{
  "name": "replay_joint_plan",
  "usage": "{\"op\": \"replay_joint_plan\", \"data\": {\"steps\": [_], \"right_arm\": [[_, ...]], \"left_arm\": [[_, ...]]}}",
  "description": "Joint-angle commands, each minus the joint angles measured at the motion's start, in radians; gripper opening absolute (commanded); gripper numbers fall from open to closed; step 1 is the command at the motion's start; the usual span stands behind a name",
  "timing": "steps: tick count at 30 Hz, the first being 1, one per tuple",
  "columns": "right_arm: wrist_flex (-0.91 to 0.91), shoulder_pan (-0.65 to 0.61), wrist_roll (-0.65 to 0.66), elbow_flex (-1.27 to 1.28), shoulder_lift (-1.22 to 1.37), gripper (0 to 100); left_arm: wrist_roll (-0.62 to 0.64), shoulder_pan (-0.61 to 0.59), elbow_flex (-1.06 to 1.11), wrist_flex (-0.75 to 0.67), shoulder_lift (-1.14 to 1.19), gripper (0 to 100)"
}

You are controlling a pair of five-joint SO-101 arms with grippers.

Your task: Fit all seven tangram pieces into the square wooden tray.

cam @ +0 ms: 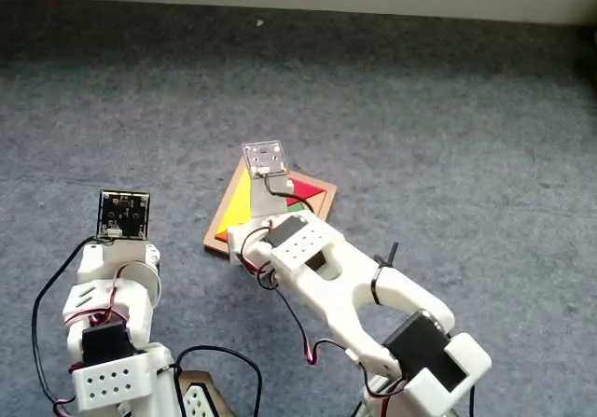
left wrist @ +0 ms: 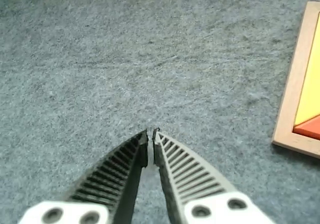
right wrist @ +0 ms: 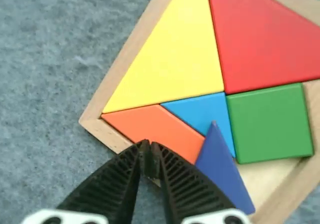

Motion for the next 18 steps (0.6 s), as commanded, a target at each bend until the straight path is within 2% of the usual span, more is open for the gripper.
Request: {"op": "replay_joint_plan", "data": {"steps": [1, 5, 13, 18], "right_arm": [[-0.018, 0.021, 0.011, -0.048, -0.013, 0.3], [-0.018, 0.038, 0.011, -0.047, -0.007, 0.3], [-0.018, 0.148, 0.014, -0.044, -0.012, 0.4], [-0.018, 0.156, 0.015, -0.048, -0.015, 0.4]], "left_arm": [[0.0, -0.007, -0.025, -0.005, -0.015, 5], [0.0, -0.007, -0.025, -0.005, -0.015, 5], [0.0, -0.007, -0.024, -0.005, -0.015, 5], [0.0, -0.005, -0.024, -0.005, -0.015, 5]]}}
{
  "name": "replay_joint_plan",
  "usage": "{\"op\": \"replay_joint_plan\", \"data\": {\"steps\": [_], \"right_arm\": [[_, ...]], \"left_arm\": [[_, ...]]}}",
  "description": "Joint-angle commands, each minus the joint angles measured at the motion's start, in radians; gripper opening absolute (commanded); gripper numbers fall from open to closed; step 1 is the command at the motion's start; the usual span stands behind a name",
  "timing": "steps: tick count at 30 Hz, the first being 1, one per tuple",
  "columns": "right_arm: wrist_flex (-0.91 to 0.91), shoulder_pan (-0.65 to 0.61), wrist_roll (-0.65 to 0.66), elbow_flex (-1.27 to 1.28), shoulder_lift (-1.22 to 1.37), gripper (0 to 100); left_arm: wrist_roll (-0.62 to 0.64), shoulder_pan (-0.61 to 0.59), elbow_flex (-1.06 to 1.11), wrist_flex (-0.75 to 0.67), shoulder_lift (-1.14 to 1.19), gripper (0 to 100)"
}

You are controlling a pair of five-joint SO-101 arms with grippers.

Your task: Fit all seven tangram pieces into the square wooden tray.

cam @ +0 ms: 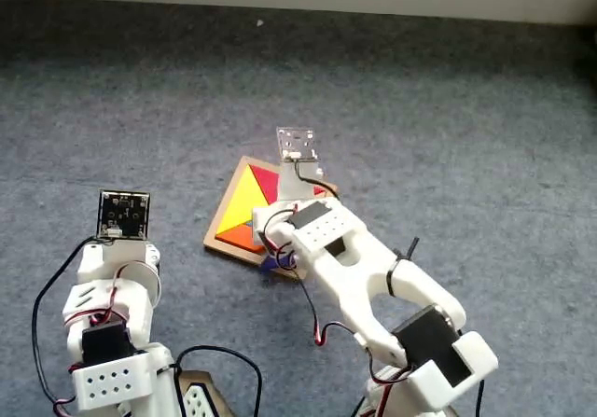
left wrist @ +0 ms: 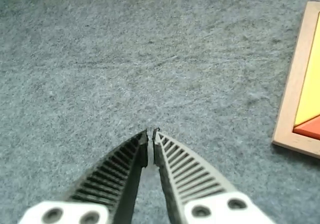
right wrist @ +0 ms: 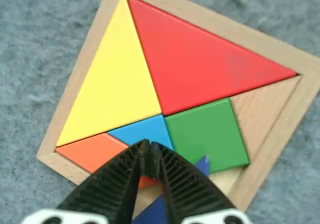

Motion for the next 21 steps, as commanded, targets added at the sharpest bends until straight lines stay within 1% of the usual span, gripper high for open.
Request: {"op": "replay_joint_plan", "data": {"steps": [1, 10, 14, 21], "right_arm": [[-0.016, 0.021, 0.014, -0.048, -0.016, 0.4], [0.001, 0.025, 0.014, -0.012, -0.179, 0.4], [0.012, 0.03, 0.015, 0.03, -0.189, 0.4], [0.016, 0.085, 0.017, 0.048, -0.183, 0.4]], "left_arm": [[0.0, -0.005, -0.024, -0.005, -0.015, 5], [0.0, -0.005, -0.024, -0.005, -0.015, 5], [0.0, -0.005, -0.024, -0.003, -0.015, 5], [0.0, -0.005, -0.022, -0.005, -0.015, 5]]}}
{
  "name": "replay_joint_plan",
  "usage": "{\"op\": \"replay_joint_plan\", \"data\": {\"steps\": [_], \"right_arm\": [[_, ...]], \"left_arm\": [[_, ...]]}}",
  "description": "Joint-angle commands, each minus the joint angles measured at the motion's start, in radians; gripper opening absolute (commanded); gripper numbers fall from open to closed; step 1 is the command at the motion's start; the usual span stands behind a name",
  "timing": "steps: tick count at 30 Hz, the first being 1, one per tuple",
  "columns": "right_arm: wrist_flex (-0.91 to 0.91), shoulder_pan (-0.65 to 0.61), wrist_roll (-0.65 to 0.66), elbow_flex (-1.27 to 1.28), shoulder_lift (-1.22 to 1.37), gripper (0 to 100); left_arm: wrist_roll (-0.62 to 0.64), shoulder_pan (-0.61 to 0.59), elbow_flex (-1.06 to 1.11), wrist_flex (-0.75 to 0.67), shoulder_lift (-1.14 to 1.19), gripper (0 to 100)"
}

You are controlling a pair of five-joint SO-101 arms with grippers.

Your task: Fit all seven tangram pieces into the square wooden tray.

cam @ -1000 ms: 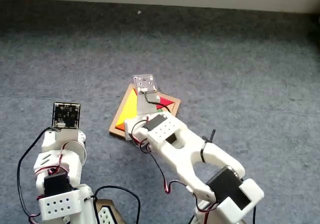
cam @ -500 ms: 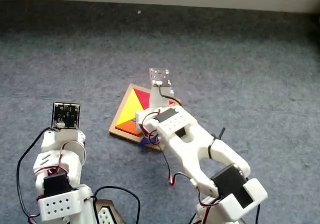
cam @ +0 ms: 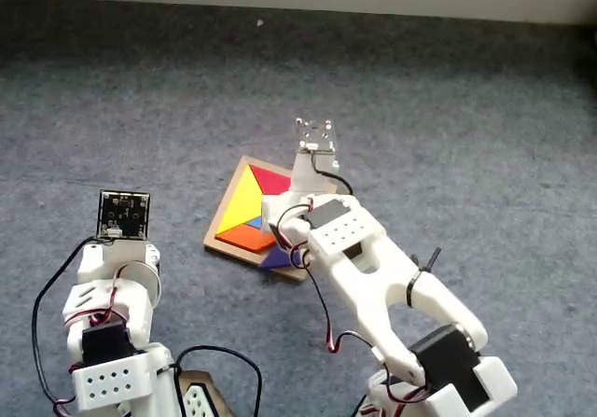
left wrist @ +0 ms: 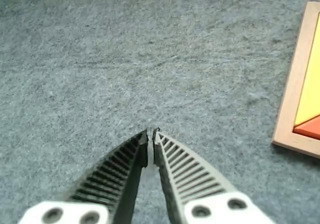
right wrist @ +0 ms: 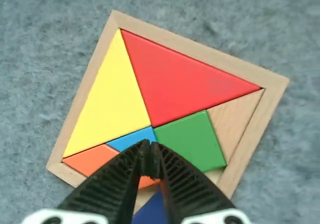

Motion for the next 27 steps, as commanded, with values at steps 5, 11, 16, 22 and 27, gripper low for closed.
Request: {"op": "replay_joint_plan", "data": {"steps": [5, 11, 16, 22, 27], "right_arm": [[0.045, 0.038, 0.106, 0.044, -0.05, 0.4], [0.048, 0.071, 0.1, 0.044, -0.064, 0.4], [0.048, 0.073, 0.1, 0.051, -0.242, 0.4], [0.151, -0.062, 0.1, 0.177, -0.492, 0.4], [0.15, -0.159, 0.1, 0.274, -0.487, 0.4]], "left_arm": [[0.0, -0.005, -0.022, -0.005, -0.015, 5], [0.0, -0.005, -0.021, -0.005, -0.015, 5], [0.0, -0.005, -0.021, -0.005, -0.015, 5], [0.0, -0.005, -0.021, -0.005, -0.015, 5], [0.0, -0.005, -0.019, -0.005, -0.015, 5]]}}
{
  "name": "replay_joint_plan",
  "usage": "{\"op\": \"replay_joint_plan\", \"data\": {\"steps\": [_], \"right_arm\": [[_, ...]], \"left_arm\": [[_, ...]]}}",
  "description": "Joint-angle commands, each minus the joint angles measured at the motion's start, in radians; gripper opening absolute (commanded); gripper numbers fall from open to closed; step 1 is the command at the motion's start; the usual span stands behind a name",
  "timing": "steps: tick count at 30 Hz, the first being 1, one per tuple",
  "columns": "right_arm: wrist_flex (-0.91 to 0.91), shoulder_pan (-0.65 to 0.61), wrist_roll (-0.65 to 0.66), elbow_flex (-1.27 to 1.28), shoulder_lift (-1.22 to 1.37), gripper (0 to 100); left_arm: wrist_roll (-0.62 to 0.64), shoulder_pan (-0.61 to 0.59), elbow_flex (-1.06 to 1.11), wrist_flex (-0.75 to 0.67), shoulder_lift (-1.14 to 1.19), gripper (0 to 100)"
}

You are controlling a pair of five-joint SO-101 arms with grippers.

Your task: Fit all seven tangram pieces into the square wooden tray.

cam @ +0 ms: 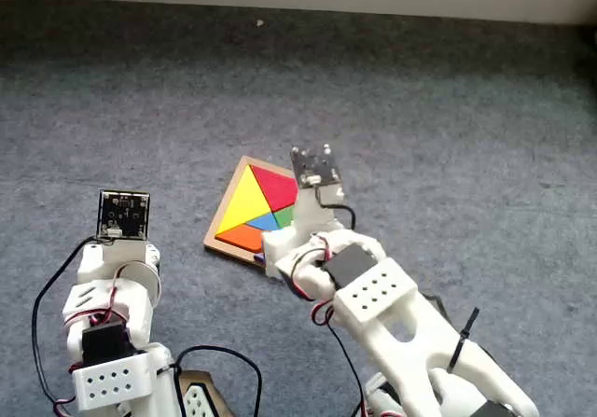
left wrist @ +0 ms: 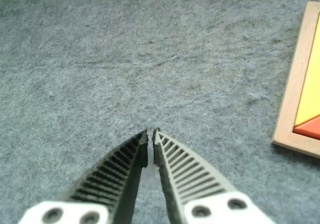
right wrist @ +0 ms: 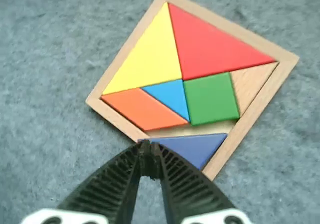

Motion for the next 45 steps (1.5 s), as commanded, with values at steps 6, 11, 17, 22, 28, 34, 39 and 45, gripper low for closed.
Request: {"op": "replay_joint_plan", "data": {"steps": [6, 11, 17, 22, 28, 34, 39, 45], "right_arm": [[-0.047, -0.024, 0.018, 0.022, 0.174, 0.4], [-0.153, 0.128, 0.021, -0.065, 0.394, 0.4], [-0.081, 0.182, 0.083, -0.228, 0.469, 0.4], [0.081, 0.177, 0.083, -0.259, 0.426, 0.4], [0.122, 0.147, 0.081, -0.251, 0.211, 0.4], [-0.004, 0.153, 0.048, -0.249, 0.162, 0.4], [-0.147, 0.157, 0.005, -0.257, 0.331, 0.4], [-0.237, 0.211, 0.003, -0.305, 0.539, 0.4]], "left_arm": [[0.0, -0.005, -0.019, -0.005, -0.015, 5], [0.0, -0.005, -0.019, -0.005, -0.015, 5], [0.0, -0.005, -0.019, -0.005, -0.015, 5], [-0.002, -0.005, -0.019, -0.005, -0.015, 5], [-0.002, -0.005, -0.019, -0.005, -0.015, 5], [-0.002, -0.004, -0.019, -0.005, -0.015, 5], [-0.003, 0.021, -0.019, 0.0, -0.015, 5], [-0.003, 0.021, -0.019, 0.0, -0.015, 5]]}}
